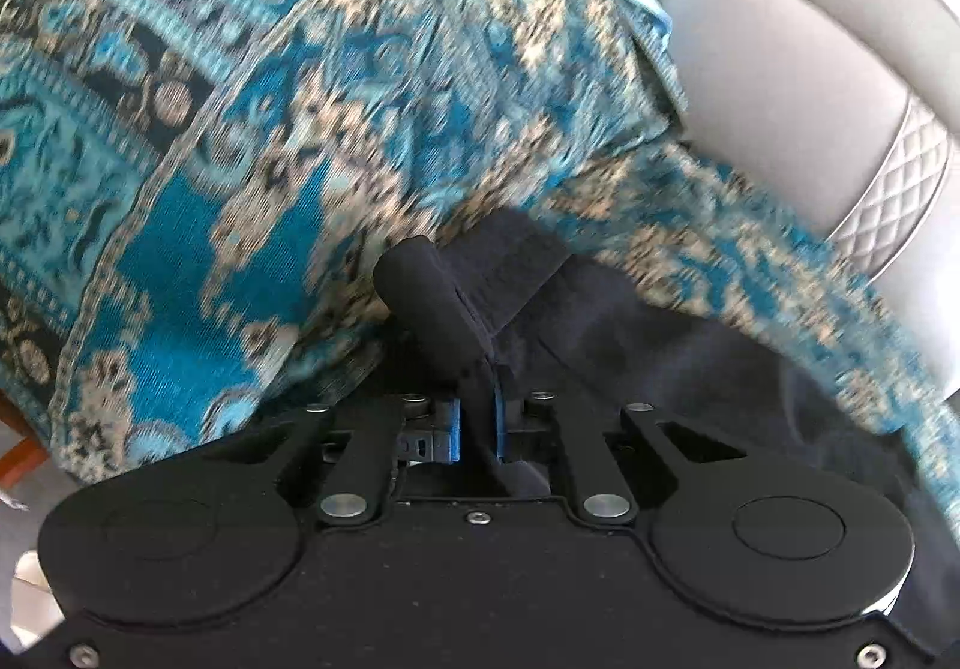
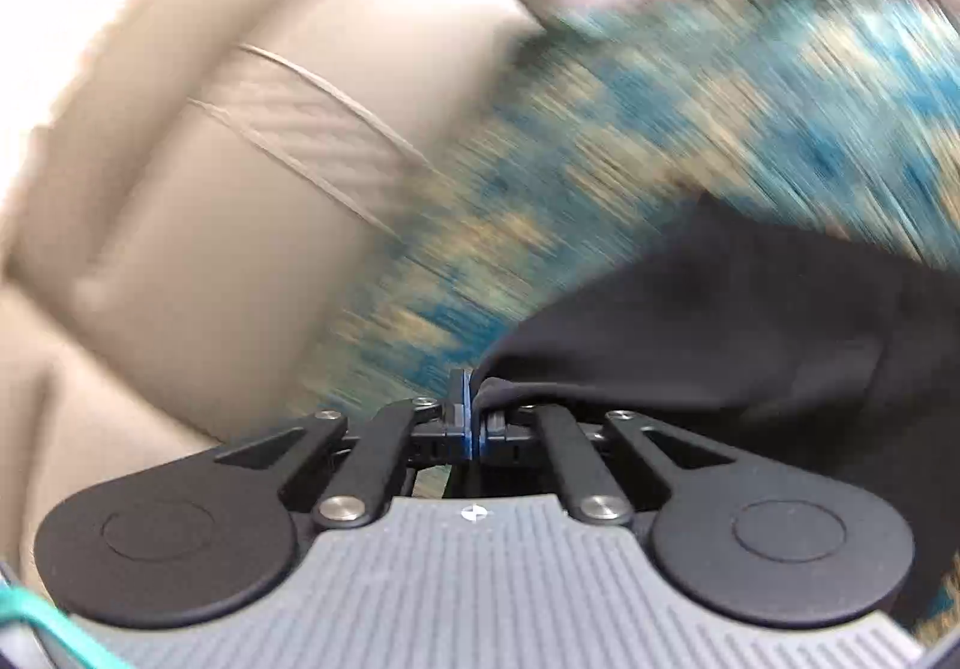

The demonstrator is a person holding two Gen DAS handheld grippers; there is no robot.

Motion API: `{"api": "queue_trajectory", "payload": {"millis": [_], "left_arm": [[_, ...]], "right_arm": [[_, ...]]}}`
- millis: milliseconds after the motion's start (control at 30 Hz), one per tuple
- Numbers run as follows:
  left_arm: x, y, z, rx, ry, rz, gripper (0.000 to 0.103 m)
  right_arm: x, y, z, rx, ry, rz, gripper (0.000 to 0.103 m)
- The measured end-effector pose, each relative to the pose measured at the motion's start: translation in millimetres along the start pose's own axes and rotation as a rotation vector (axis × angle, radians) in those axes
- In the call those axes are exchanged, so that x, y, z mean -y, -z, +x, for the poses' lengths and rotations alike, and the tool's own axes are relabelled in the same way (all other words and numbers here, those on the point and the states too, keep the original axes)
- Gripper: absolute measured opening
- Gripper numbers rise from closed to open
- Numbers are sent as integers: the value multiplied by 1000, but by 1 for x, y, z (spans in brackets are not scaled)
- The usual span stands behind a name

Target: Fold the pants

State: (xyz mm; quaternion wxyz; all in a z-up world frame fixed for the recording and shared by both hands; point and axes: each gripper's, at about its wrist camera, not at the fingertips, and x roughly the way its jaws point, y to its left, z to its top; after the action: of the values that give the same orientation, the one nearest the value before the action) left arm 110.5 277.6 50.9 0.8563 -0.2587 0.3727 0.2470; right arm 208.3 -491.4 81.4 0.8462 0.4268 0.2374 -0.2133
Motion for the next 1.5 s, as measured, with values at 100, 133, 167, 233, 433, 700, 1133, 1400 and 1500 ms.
{"api": "queue_trajectory", "payload": {"millis": [100, 133, 167, 233, 433, 700, 1133, 1400, 1500], "left_arm": [[10, -12, -14, 58, 30, 28, 10], [13, -14, -19, 76, 36, 45, 10], [15, -16, -23, 93, 38, 61, 10], [17, -17, -26, 102, 39, 79, 10], [2, -2, -14, 33, 29, 78, 10], [-16, 17, -9, -7, -2, 76, 10], [-20, 20, -3, -21, -23, 93, 11], [-16, 20, 7, -4, -65, 113, 11], [-13, 20, 8, 3, -76, 135, 11]], "right_arm": [[-43, -20, -48, 140, -181, -71, 5], [-50, -23, -64, 179, -202, -94, 5], [-51, -24, -76, 202, -208, -105, 5], [-40, -20, -87, 212, -184, -124, 5], [54, 15, -67, 104, 39, -106, 5], [125, 48, -70, 33, 145, -26, 5], [143, 57, -92, 116, 257, -5, 8], [155, 27, -86, 114, 89, -18, 16], [156, 22, -74, 40, 19, -9, 18]]}}
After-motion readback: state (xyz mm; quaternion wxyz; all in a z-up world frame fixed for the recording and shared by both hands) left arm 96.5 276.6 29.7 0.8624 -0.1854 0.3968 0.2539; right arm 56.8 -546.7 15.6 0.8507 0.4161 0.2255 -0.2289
